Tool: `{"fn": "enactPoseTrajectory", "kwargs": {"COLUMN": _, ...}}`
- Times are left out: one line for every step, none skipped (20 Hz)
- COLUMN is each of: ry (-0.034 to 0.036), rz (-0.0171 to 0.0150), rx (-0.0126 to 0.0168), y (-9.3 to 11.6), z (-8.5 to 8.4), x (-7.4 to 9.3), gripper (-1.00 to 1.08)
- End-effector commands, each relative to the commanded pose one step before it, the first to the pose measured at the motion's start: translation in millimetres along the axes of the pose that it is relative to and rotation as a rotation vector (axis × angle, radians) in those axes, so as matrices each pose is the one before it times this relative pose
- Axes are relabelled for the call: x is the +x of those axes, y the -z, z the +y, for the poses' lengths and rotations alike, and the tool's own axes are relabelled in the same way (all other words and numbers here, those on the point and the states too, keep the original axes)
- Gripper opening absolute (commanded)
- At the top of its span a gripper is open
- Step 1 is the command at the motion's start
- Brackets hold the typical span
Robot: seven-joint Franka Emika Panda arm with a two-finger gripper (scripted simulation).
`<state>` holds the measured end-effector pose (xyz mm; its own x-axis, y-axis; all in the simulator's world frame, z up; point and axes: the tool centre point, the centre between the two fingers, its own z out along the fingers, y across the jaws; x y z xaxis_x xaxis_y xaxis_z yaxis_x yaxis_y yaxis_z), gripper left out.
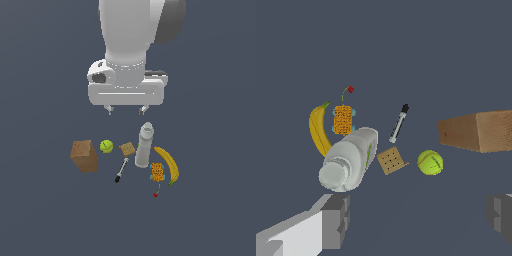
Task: Pick up a designated object from a clutter of objects.
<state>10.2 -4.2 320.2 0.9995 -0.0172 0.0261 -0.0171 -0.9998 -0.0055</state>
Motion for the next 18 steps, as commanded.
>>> {"fn": "enactPoseTrajectory", "kwargs": {"ry": 0.00000, "rz": 0.00000, "rx": 0.00000, "y": 0.00, "z": 0.01, "x": 0.00, "gripper": 1.00}}
{"fn": "enactPoseTrajectory", "kwargs": {"ry": -0.00064, "rz": 0.00038, "rx": 0.00063, "y": 0.24, "z": -0.08, "x": -0.04, "gripper": 1.00}}
{"fn": "enactPoseTrajectory", "kwargs": {"ry": -0.00164, "rz": 0.00093, "rx": 0.00163, "y": 0.61, "z": -0.43, "x": -0.05, "gripper": 1.00}}
{"fn": "enactPoseTrajectory", "kwargs": {"ry": -0.00272, "rz": 0.00155, "rx": 0.00271, "y": 1.02, "z": -0.67, "x": -0.10, "gripper": 1.00}}
{"fn": "enactPoseTrajectory", "kwargs": {"ry": -0.00378, "rz": 0.00217, "rx": 0.00380, "y": 1.43, "z": -0.90, "x": -0.15, "gripper": 1.00}}
{"fn": "enactPoseTrajectory", "kwargs": {"ry": -0.00470, "rz": 0.00273, "rx": 0.00479, "y": 1.83, "z": -1.18, "x": -0.19, "gripper": 1.00}}
{"fn": "enactPoseTrajectory", "kwargs": {"ry": -0.00470, "rz": 0.00280, "rx": 0.00490, "y": 1.91, "z": -1.22, "x": -0.21, "gripper": 1.00}}
{"fn": "enactPoseTrajectory", "kwargs": {"ry": -0.00349, "rz": 0.00216, "rx": 0.00376, "y": 1.52, "z": -0.97, "x": -0.17, "gripper": 1.00}}
{"fn": "enactPoseTrajectory", "kwargs": {"ry": -0.00233, "rz": 0.00153, "rx": 0.00265, "y": 1.12, "z": -0.68, "x": -0.13, "gripper": 1.00}}
{"fn": "enactPoseTrajectory", "kwargs": {"ry": -0.00112, "rz": 0.00084, "rx": 0.00144, "y": 0.66, "z": -0.47, "x": -0.07, "gripper": 1.00}}
{"fn": "enactPoseTrajectory", "kwargs": {"ry": 0.00000, "rz": 0.00000, "rx": 0.00000, "y": 0.09, "z": -0.31, "x": 0.04, "gripper": 1.00}}
{"fn": "enactPoseTrajectory", "kwargs": {"ry": 0.00000, "rz": 0.00000, "rx": 0.00000, "y": -0.05, "z": 0.80, "x": -0.07, "gripper": 1.00}}
{"fn": "enactPoseTrajectory", "kwargs": {"ry": 0.00019, "rz": -0.00063, "rx": -0.00100, "y": -0.72, "z": -0.03, "x": 0.11, "gripper": 1.00}}
{"fn": "enactPoseTrajectory", "kwargs": {"ry": -0.00228, "rz": -0.00017, "rx": 0.00002, "y": -0.83, "z": 0.34, "x": 0.10, "gripper": 1.00}}
{"fn": "enactPoseTrajectory", "kwargs": {"ry": -0.00430, "rz": -0.00013, "rx": 0.00034, "y": -1.33, "z": 0.60, "x": 0.16, "gripper": 1.00}}
{"fn": "enactPoseTrajectory", "kwargs": {"ry": -0.00604, "rz": -0.00023, "rx": 0.00040, "y": -1.94, "z": 0.84, "x": 0.22, "gripper": 1.00}}
{"fn": "enactPoseTrajectory", "kwargs": {"ry": -0.00773, "rz": -0.00037, "rx": 0.00038, "y": -2.56, "z": 1.14, "x": 0.29, "gripper": 1.00}}
{"fn": "enactPoseTrajectory", "kwargs": {"ry": -0.00942, "rz": -0.00049, "rx": 0.00036, "y": -3.17, "z": 1.42, "x": 0.35, "gripper": 1.00}}
